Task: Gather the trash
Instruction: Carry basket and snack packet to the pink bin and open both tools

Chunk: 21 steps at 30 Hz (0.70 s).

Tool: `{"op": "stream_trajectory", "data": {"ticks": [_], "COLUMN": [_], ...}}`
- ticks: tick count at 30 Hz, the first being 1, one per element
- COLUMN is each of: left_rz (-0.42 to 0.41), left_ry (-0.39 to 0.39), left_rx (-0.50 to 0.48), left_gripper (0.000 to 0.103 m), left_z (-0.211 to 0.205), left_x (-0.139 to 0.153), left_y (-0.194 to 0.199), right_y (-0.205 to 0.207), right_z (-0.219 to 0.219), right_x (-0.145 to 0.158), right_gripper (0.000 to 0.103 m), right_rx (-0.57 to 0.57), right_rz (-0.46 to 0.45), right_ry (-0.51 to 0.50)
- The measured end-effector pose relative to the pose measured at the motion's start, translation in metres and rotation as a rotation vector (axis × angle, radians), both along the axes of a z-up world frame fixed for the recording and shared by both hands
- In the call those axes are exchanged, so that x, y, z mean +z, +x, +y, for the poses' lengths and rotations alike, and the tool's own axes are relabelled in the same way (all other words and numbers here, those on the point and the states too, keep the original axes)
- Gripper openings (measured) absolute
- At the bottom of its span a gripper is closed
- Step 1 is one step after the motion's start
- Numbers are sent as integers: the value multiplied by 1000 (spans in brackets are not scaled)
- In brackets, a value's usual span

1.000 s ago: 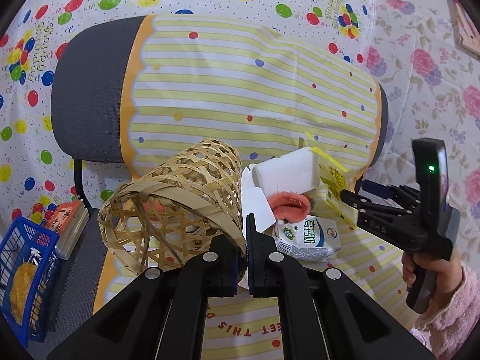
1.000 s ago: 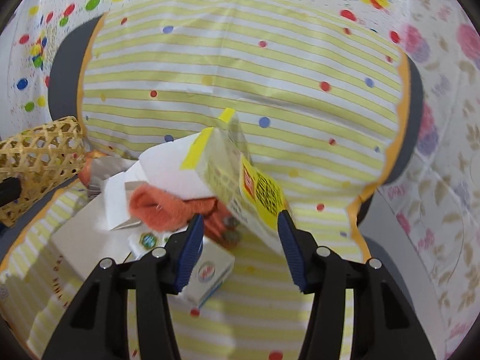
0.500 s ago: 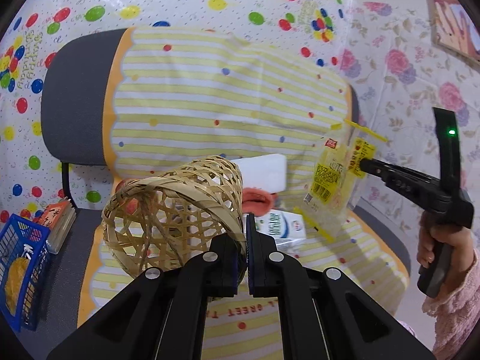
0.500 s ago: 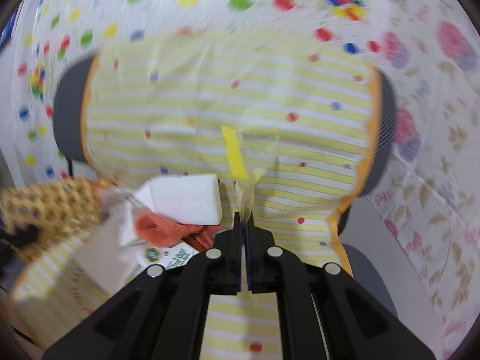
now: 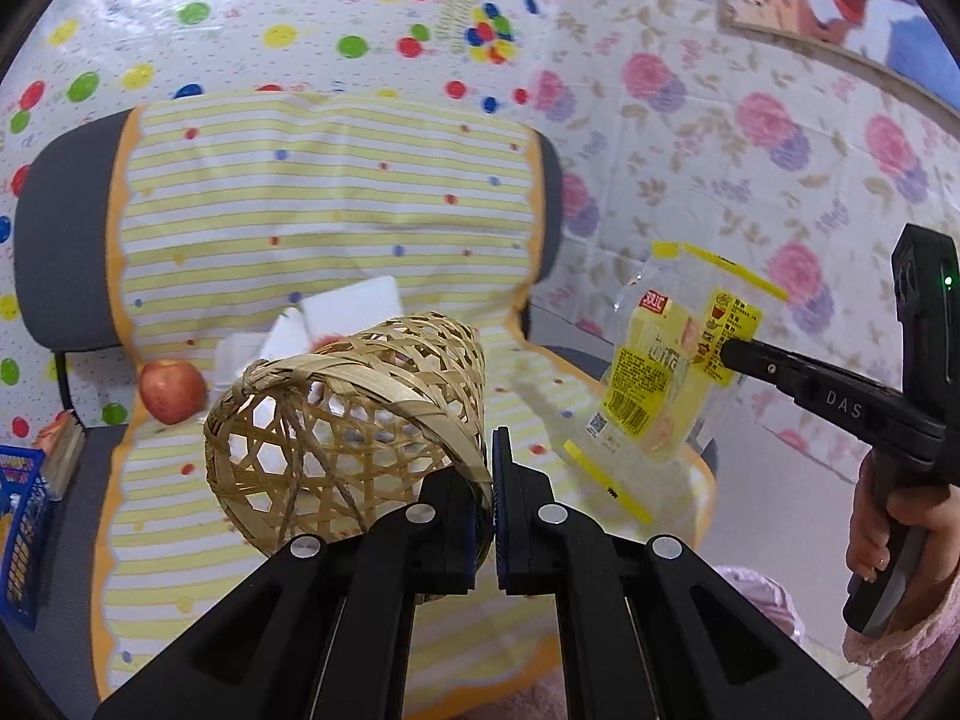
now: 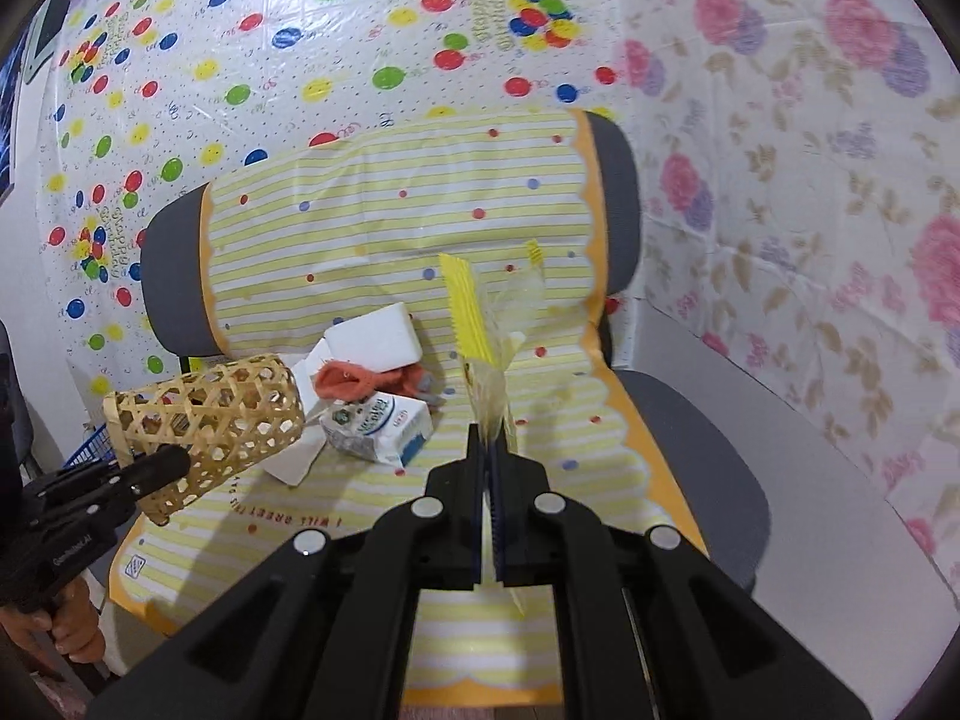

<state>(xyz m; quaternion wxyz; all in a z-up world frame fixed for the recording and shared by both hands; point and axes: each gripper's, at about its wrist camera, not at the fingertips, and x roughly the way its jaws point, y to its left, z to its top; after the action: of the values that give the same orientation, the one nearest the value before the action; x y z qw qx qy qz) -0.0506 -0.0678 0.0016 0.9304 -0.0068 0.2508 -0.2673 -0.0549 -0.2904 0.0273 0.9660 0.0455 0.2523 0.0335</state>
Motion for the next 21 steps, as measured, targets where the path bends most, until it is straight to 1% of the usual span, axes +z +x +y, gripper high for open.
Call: {"op": "stream_trajectory", "data": {"ticks": [3, 8, 14, 17, 21], "left_rz": [8, 21, 16, 15, 41], "left_ry": [13, 26, 46, 58, 86], "left_rx": [-77, -185, -314, -384, -464], "left_gripper": [5, 5, 5, 5, 5], "left_z": [-21, -55, -95, -117, -147], "left_x": [-7, -17, -26, -32, -45], "left_y": [-16, -33, -58, -71, -83], "right_y": [-28, -65, -113, -136, -163], "right_z": [-10, -28, -49, -58, -71], "right_x": [-3, -9, -13, -14, -23], "right_gripper": [2, 2, 2, 2, 3], "right_rx": [-42, -125, -232, -291, -365], "right_rz": [3, 24, 30, 33, 66], "right_ry": [7, -10, -13, -31, -38]}}
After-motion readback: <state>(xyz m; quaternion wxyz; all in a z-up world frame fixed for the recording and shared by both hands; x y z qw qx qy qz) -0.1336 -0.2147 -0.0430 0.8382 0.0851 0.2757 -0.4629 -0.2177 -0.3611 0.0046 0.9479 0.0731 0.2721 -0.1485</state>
